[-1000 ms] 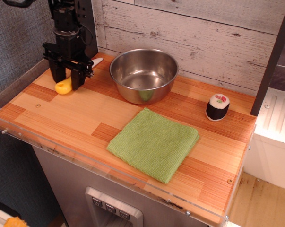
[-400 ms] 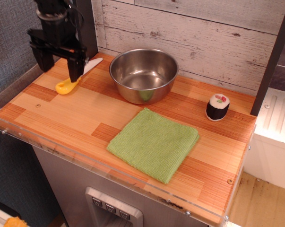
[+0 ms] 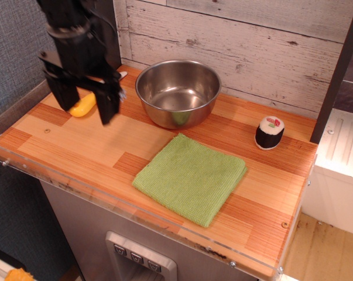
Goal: Place the knife on the far edge of the table
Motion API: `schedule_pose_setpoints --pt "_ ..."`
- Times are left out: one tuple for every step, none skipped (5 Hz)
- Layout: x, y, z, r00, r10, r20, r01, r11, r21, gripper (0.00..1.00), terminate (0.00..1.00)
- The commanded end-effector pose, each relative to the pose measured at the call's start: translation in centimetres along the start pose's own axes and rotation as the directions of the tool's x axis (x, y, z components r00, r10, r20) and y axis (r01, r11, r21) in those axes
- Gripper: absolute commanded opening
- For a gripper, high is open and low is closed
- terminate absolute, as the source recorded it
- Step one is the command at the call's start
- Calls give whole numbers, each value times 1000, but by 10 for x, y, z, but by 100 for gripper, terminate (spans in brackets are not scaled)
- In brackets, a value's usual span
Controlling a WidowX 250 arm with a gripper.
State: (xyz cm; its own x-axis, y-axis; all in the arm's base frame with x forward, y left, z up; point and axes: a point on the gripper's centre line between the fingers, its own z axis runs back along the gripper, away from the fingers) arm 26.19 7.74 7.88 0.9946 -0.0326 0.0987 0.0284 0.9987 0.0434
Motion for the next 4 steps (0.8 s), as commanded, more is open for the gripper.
schedule_pose_setpoints --pt "-12 -9 3 998 -59 16 59 997 42 100 0" --pt "-16 -11 4 997 -73 0 73 996 49 100 0" --pt "-16 -11 4 997 -73 0 73 996 49 100 0" --pt "-16 -11 4 997 -73 0 73 996 49 100 100"
